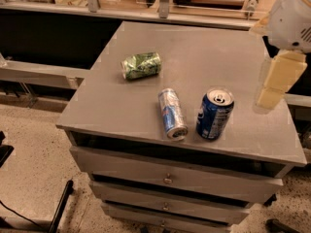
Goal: Place green can upright
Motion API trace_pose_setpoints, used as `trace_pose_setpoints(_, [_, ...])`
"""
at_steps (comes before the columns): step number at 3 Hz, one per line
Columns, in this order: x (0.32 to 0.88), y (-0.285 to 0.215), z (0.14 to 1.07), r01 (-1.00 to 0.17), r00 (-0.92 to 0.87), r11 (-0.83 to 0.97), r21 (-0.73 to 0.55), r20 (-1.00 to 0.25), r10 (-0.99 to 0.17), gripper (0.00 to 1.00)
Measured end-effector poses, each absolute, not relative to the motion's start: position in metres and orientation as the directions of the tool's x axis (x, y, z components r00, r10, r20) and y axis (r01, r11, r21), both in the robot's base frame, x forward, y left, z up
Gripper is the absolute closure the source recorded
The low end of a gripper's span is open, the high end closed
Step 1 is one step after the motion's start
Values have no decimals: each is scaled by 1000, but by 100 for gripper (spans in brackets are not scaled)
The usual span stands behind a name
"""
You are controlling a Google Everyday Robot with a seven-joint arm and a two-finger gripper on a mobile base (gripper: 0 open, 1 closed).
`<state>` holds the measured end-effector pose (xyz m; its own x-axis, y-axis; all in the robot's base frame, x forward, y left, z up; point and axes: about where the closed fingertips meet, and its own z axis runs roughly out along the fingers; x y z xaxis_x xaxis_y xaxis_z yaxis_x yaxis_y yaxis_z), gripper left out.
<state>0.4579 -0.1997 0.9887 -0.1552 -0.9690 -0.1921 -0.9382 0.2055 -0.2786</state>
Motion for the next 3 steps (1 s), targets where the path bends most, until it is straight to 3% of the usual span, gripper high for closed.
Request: trace_pose_setpoints(3, [568, -106, 998, -957, 84, -41, -288, -138, -987, 0])
